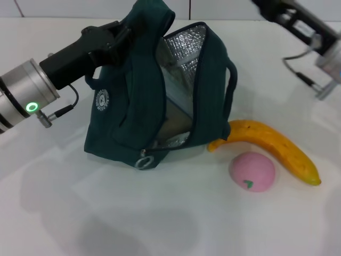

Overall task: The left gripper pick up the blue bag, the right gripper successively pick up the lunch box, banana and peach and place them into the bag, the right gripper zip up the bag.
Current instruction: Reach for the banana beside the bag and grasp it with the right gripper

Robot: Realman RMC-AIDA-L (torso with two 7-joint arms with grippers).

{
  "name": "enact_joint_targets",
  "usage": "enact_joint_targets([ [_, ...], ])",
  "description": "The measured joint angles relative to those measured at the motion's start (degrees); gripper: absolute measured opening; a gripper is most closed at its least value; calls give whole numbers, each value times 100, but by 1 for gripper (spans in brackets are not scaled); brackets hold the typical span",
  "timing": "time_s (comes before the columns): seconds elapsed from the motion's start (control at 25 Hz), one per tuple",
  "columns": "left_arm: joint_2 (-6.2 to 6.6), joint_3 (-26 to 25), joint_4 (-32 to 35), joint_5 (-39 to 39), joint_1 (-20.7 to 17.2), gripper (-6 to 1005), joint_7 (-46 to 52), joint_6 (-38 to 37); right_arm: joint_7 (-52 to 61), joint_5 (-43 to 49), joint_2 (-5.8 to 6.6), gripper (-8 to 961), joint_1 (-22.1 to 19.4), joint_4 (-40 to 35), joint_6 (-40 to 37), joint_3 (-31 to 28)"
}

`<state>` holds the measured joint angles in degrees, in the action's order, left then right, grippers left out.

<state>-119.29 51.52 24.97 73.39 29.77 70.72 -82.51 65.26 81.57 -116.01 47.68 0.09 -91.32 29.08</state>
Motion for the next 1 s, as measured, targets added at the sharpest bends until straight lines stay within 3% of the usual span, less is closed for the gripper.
enact_joint_targets([
  [0.16,3,-2,43,14,-26,43,-6,1,37,2,39,32,-617,-986,-97,490],
  [0.32,32,-11,40,30,-70,43,-32,16,390,2,105,37,-1567,-2687,-111,1655],
  [0.52,6,-2,8,41,-118,43,-226,30,496,19,65,73,-2528,-3759,15,1901],
  [0.64,-3,8,-2,46,-110,43,-294,35,1226,450,118,165,-2568,-3976,332,1905],
  [0.8,-5,-11,-87,45,-29,43,-367,41,2306,1743,95,320,-2283,-4422,845,1991],
  [0.92,-11,4,-139,44,41,43,-421,42,2822,2262,70,461,-2179,-4848,1017,2439],
  [1.0,-16,9,-143,42,41,43,-429,45,3260,2574,71,499,-2107,-5163,1248,2989],
])
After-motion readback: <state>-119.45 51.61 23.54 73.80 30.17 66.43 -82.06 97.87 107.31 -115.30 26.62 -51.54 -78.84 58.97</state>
